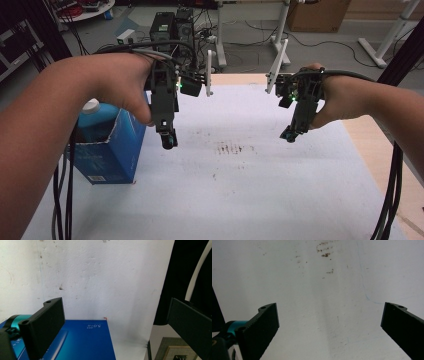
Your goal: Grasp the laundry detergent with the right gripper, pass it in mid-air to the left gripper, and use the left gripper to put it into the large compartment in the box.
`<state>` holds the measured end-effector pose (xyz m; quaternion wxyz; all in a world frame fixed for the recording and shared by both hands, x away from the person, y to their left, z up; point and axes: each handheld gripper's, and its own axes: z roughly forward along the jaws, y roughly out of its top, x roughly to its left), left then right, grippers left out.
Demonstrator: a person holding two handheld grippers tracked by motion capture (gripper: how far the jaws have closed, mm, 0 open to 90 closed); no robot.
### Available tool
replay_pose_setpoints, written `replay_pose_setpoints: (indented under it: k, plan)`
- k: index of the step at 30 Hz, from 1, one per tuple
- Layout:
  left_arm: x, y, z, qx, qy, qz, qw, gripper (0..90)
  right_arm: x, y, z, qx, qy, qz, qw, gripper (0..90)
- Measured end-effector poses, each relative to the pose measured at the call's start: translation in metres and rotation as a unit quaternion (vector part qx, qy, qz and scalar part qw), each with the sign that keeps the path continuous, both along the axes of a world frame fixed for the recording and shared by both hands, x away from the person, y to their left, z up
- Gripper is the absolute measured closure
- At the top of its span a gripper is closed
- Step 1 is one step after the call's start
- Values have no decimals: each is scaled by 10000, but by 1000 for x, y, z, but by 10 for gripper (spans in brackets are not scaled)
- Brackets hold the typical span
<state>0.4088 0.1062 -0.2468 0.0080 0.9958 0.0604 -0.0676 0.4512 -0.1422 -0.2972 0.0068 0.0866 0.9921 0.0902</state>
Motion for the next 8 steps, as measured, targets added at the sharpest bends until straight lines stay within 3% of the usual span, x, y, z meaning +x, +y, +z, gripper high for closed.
replay_pose_setpoints:
  k: [8]
  plan:
    - [-2, 2, 2, -10, -39, 28, 10000, 16, -3, -1, 2, -29, -73, -16, 10000, 6]
